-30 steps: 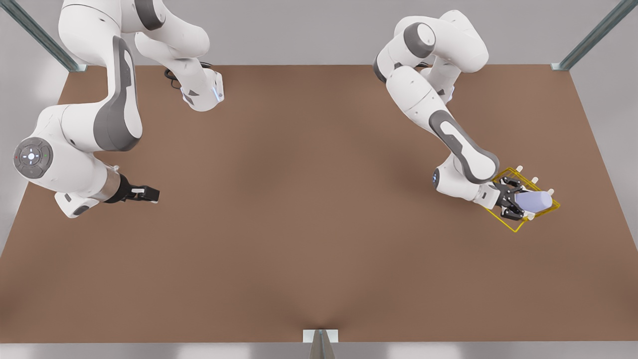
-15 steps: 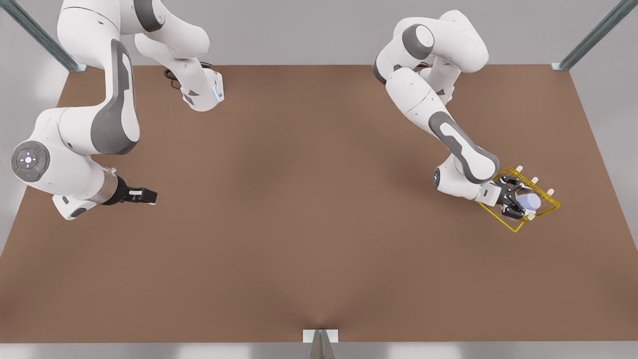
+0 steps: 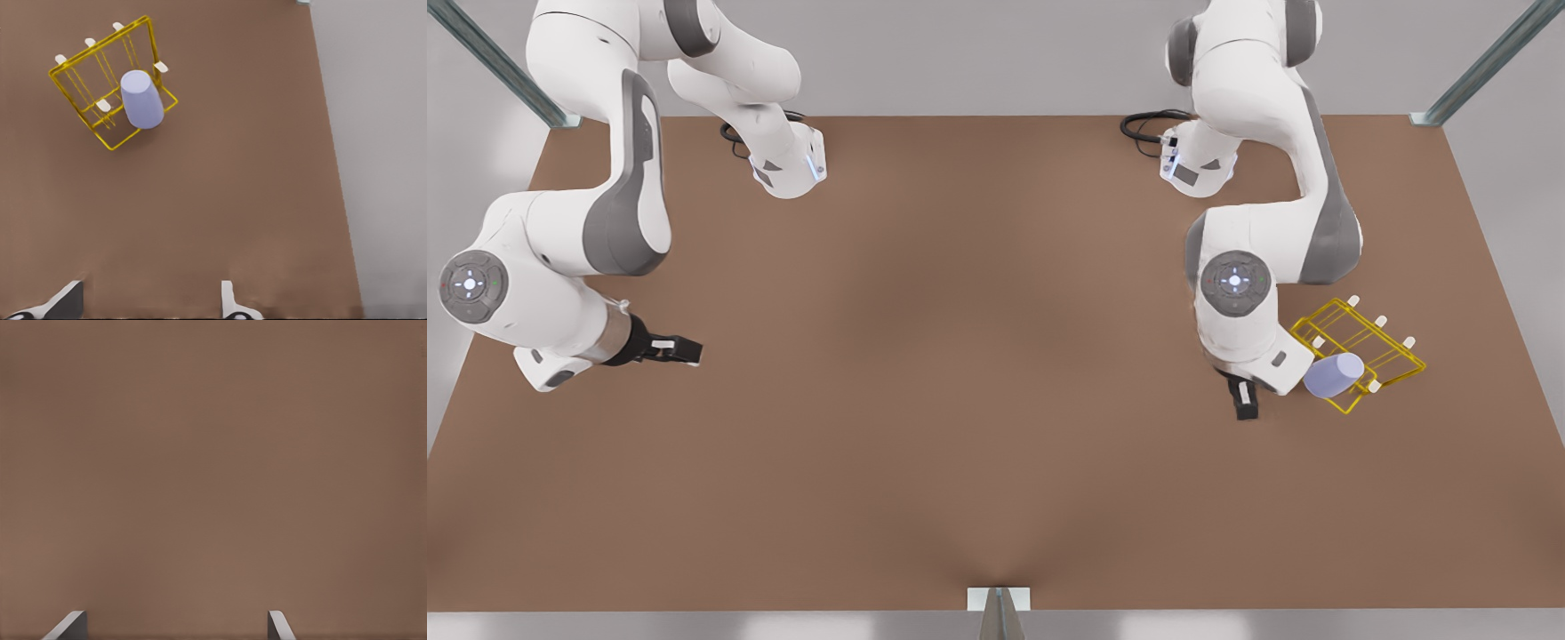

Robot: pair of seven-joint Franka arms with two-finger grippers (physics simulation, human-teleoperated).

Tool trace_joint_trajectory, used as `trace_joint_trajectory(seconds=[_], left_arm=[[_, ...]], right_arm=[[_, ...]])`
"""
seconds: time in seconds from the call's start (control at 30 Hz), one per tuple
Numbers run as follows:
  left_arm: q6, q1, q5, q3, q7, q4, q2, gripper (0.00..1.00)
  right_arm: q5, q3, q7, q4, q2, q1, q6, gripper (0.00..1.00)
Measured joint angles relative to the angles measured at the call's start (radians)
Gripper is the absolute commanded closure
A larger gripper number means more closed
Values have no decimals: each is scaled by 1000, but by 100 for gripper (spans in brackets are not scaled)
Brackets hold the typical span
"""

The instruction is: Place the cup on the cup holder

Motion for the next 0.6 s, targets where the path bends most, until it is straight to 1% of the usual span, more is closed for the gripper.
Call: trace_joint_trajectory(seconds=[0.03,0.07,0.1,0.13,0.2,0.23,0.27,0.33,0.6], left_arm=[[-46,153,-12,-232,91,11,-55,0],[-65,288,20,-454,171,-40,-116,0],[-77,361,48,-573,249,-93,-156,0],[-93,407,59,-621,339,-120,-171,0],[-139,455,23,-573,509,-123,-176,0],[-165,465,20,-560,579,-93,-175,0],[-191,468,28,-556,644,-59,-176,0],[-221,467,38,-554,764,-76,-205,0],[-312,465,50,-553,1130,-64,-181,0]], right_arm=[[0,0,0,0,1,0,0,0],[1,0,0,0,1,-1,0,0],[1,0,0,0,1,-1,0,0],[1,0,1,0,0,-1,0,0],[2,0,1,0,1,-1,1,0],[2,0,1,0,1,0,1,0],[2,0,2,0,1,0,1,0],[3,0,1,0,1,-1,1,0],[2,0,1,0,2,-4,1,0]])
